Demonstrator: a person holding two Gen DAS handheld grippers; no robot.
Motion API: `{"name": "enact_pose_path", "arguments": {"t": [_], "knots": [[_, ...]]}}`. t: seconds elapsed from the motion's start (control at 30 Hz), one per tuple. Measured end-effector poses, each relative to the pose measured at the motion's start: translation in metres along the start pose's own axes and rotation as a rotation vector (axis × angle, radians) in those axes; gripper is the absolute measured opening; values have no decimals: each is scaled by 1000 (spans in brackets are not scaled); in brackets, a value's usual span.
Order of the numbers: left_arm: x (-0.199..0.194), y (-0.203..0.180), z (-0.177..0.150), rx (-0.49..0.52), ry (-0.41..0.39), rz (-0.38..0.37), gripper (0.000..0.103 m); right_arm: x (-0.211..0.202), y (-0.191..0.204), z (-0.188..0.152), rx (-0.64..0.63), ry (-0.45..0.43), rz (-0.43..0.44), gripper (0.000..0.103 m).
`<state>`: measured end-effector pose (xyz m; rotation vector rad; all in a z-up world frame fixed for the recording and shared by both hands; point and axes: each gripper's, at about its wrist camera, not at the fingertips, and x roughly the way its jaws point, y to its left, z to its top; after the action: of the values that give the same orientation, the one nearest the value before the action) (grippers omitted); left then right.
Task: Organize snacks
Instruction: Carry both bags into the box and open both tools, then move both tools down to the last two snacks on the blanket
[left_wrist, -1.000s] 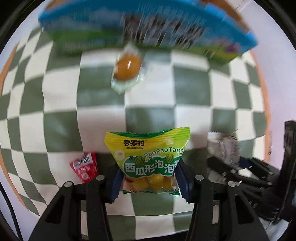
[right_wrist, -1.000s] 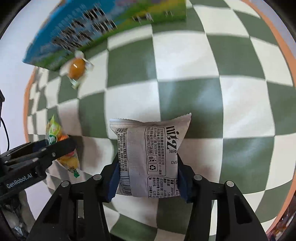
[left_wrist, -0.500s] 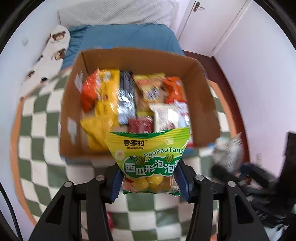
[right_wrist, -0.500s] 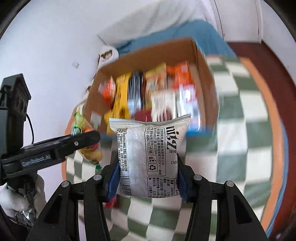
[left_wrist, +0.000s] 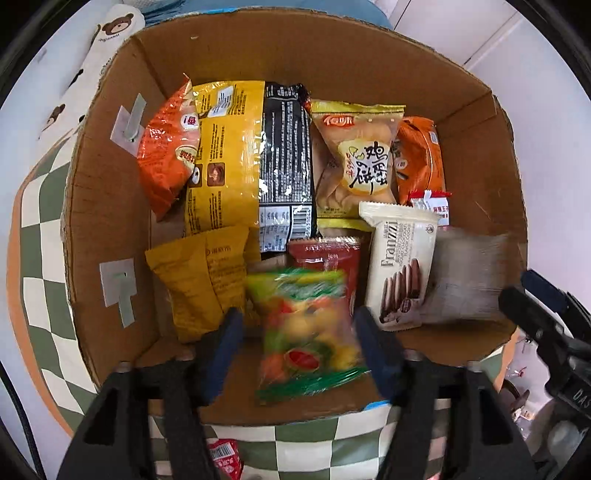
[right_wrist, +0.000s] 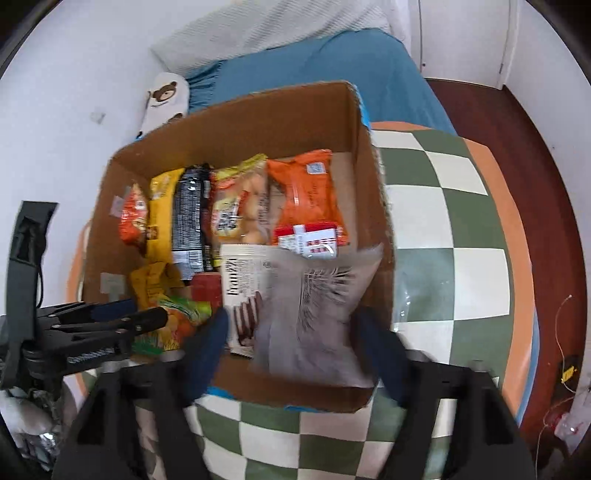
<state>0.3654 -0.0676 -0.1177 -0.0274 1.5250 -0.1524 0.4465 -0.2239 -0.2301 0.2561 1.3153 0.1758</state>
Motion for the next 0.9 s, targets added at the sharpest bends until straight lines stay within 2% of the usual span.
{"name": "enact_pose_path", "arguments": {"t": [0.07,0.23,0.3,0.33,0.6,0.9], "knots": [[-2,1,-1,6,-28,15,76,4,-3,-3,7,-7,-21,88],[-14,2,0,-4,-71,13,77,3,0,-7,8,-15,-30,95],[-22,3,-2,-15,-104,18,85,0,3,-8,-8,-30,-58,96],[-27,5,-4,-16,-121,24,92,-1,4,-8,-9,-35,-61,96],[-67,2,-22,-14,-285,58,93,-25,10,-18,-11,-99,-107,97],[-120,0,-62,1,-454,84,93,-73,28,-40,-21,-226,-144,97]]}}
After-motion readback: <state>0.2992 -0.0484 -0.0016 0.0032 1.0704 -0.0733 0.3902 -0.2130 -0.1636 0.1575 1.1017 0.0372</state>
